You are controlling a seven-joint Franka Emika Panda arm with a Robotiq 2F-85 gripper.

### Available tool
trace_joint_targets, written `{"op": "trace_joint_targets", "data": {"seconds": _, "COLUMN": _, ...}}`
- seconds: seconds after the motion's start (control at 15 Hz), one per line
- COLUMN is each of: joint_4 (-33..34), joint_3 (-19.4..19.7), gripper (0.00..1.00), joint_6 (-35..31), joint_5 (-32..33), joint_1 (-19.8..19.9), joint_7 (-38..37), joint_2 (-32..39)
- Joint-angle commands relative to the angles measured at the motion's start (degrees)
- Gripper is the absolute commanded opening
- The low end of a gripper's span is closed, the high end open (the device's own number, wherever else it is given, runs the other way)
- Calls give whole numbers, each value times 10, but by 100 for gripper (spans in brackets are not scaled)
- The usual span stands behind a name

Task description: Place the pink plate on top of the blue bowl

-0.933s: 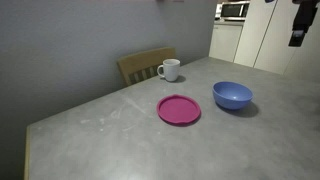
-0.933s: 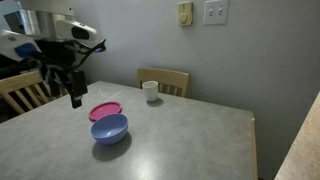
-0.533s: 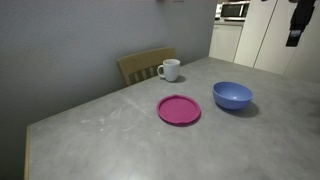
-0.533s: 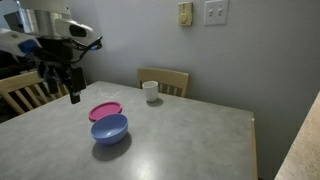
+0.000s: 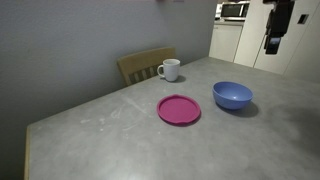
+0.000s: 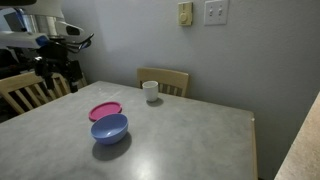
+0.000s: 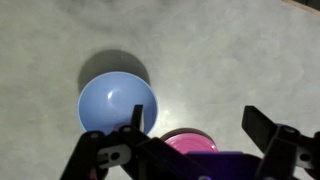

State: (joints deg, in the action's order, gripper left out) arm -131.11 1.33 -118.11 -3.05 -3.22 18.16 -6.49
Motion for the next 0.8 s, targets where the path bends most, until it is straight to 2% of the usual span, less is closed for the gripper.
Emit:
{"op": "trace_joint_targets", "data": {"seconds": 0.0, "joint_4": 43, "joint_3": -26, "gripper": 100, "joint_6": 6, "joint_5": 51, "joint_1": -9, "joint_7": 17, "joint_2": 60}}
{"op": "trace_joint_targets", "data": {"seconds": 0.07, "joint_4": 14, "joint_3": -21, "gripper": 100, "joint_6": -2, "joint_5": 28, "joint_1": -3, "joint_7": 2, "joint_2": 22}}
{"op": "trace_joint_targets", "data": {"seconds": 0.47, "joint_4": 18, "joint_3": -23, "gripper": 100, "joint_6": -2, "joint_5": 31, "joint_1": -4, "joint_7": -2, "joint_2": 27}}
{"op": "trace_joint_targets", "data": {"seconds": 0.73, "joint_4": 35, "joint_3": -39, "gripper": 100, "joint_6": -127, "joint_5": 65, "joint_1": -15, "joint_7": 22, "joint_2": 68}}
